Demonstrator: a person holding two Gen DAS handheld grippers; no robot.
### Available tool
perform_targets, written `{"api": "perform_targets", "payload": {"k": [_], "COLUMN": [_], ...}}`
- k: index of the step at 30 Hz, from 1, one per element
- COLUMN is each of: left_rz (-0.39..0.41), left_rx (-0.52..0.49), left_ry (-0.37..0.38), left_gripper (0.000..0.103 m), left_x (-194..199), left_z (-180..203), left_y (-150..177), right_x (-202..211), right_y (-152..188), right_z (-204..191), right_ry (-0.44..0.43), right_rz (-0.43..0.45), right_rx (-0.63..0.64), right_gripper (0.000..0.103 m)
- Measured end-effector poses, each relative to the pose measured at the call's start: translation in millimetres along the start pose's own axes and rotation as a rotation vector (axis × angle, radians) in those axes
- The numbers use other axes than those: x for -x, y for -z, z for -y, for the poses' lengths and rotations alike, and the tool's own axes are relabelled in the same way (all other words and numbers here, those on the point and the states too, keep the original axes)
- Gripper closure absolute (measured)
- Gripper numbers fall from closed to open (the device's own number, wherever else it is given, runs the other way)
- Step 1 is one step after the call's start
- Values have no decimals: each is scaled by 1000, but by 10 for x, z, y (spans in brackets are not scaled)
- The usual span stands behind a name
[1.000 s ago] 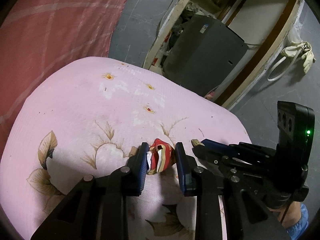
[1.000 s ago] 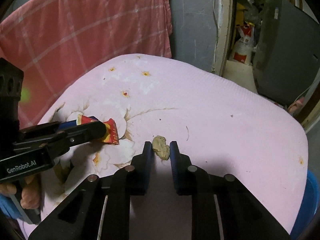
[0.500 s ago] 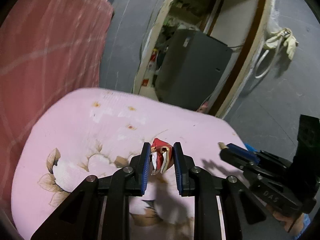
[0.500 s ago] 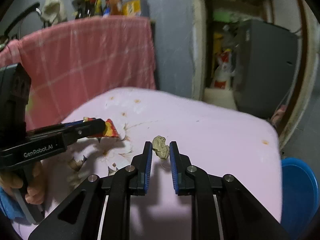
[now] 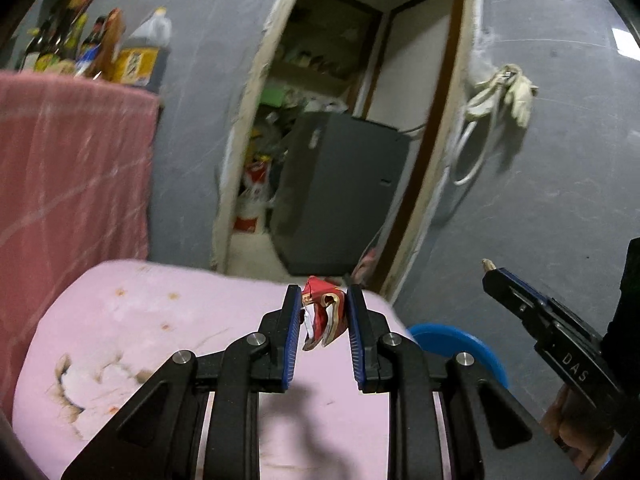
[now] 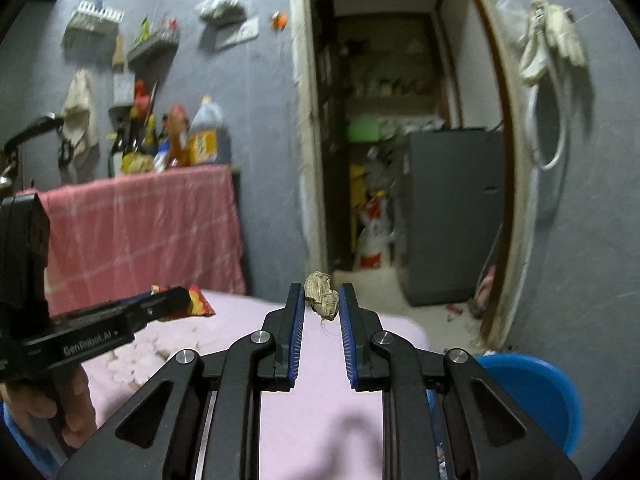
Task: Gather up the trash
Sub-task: 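Carry both held pieces over the blue basin and open both tools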
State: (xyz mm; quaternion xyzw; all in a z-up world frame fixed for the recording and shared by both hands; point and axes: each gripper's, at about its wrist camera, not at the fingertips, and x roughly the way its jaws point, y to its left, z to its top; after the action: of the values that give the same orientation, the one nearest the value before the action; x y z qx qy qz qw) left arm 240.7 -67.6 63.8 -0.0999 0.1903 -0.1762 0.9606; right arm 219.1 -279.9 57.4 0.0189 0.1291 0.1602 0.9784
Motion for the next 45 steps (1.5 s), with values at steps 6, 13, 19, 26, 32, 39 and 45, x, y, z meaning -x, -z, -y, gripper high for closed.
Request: {"api": "perform_targets", "payload": {"k": [6, 13, 19, 26, 32, 39, 45], "left_rz": [35, 59, 51, 17, -18, -92, -185], "left_rx": [-52, -96, -120, -117, -120, -116, -82], "left_ry": [72, 166, 212, 244, 244, 237, 239], "left_gripper": [84, 84, 84, 84, 84, 83, 82], "left_x": [-67, -227, -463, -732, -956, -1190, -1382], "left_z": [471, 963, 1308, 1548, 1649, 1644, 1592], "left_y": [-72, -116, -99, -3, 109, 256, 352], "right_x": [266, 481, 643, 695, 659, 572, 469], "right_y": [-68, -93, -60, 72, 208, 348, 444], "right_z": [299, 755, 1057, 1356, 1541, 1677, 1751], "right_ry": [63, 149, 232, 270, 285, 289, 287], "right_rz": [77, 105, 122, 102, 69, 20, -22], "right_rx": [-41, -103, -136, -188, -229, -263, -287], "right_gripper": [88, 88, 88, 88, 88, 87, 86]}}
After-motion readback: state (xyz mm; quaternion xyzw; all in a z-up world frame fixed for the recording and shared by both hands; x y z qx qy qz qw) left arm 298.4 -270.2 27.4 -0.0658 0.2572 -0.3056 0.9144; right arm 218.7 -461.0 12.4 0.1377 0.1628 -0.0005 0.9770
